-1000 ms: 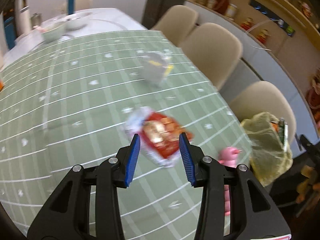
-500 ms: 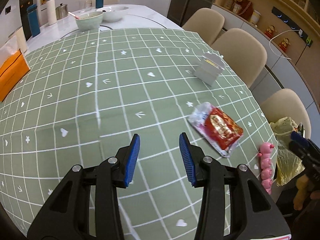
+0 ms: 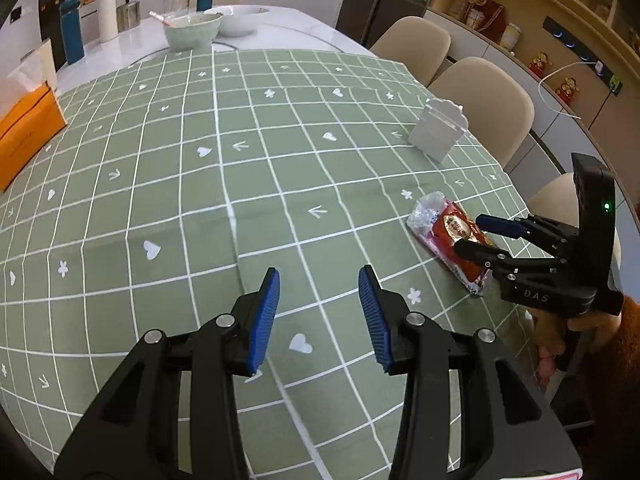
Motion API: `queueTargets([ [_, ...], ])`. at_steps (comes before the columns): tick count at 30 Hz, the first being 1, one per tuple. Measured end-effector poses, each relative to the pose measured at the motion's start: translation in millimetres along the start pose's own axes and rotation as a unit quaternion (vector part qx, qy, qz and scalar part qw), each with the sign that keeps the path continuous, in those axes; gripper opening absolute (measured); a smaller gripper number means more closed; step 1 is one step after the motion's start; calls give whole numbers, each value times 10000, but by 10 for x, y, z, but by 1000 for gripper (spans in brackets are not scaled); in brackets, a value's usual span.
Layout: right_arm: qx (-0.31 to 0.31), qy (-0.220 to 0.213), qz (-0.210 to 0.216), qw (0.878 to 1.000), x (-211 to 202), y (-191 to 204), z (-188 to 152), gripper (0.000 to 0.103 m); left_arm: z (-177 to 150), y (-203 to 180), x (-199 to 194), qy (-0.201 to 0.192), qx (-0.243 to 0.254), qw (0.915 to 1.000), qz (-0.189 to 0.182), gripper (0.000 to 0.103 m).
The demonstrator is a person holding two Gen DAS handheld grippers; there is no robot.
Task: Collect trash
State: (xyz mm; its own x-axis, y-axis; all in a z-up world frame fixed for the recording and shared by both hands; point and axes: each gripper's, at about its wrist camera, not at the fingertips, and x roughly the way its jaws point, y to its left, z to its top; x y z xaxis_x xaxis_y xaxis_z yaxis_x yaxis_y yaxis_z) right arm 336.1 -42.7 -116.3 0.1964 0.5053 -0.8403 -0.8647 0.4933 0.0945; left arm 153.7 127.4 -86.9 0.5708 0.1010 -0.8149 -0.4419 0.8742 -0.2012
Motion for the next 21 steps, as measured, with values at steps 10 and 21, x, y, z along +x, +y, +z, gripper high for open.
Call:
queueTargets([
  [10, 330, -26, -23, 9994, -260, -22, -176, 15, 20, -147, 114, 167, 144, 9996, -161, 39],
  [21, 1630, -463, 256, 9852, -911, -414, -399, 15, 13, -477, 306, 511, 228, 9965, -623, 39],
])
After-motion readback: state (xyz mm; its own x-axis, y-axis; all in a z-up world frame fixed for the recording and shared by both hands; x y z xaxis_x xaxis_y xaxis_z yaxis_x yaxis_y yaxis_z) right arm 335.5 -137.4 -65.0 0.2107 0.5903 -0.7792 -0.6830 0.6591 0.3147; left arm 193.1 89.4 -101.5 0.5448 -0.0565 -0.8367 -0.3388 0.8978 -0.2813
